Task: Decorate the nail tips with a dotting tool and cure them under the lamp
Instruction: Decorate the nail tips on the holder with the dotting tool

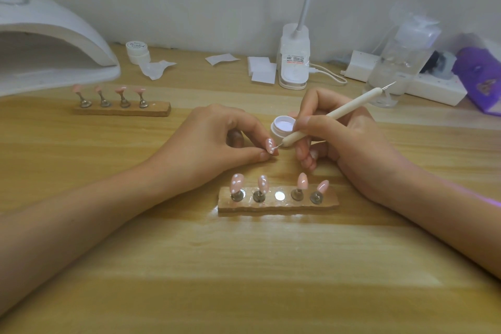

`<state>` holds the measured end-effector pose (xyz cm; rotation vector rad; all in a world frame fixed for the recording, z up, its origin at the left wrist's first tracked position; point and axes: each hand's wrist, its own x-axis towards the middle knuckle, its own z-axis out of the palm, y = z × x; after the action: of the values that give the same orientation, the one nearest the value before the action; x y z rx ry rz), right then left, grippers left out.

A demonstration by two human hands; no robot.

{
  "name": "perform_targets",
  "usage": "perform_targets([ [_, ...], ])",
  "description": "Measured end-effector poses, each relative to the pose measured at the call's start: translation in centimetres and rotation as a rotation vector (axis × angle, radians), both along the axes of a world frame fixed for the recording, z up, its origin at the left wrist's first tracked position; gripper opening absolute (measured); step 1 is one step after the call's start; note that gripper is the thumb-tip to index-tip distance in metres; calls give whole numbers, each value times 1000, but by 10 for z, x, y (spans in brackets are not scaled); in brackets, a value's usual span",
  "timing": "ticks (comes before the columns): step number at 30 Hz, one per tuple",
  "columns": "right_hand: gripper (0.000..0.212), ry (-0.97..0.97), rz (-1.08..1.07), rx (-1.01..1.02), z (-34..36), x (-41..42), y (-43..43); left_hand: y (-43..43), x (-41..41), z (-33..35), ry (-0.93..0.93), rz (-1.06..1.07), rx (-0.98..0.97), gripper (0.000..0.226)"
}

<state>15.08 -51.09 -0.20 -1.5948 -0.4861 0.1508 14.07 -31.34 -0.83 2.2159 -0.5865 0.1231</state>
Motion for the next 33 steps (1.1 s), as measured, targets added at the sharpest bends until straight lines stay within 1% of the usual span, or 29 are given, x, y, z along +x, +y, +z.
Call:
perform_targets([
  [9,25,-27,8,64,0,1,-1,0,0,0,5,0,-7,14],
  [18,23,4,-10,15,-2,1,0,0,0,0,13,-1,-16,10],
  [33,22,12,-15,5,-2,2,0,0,0,0,22,2,-19,9],
])
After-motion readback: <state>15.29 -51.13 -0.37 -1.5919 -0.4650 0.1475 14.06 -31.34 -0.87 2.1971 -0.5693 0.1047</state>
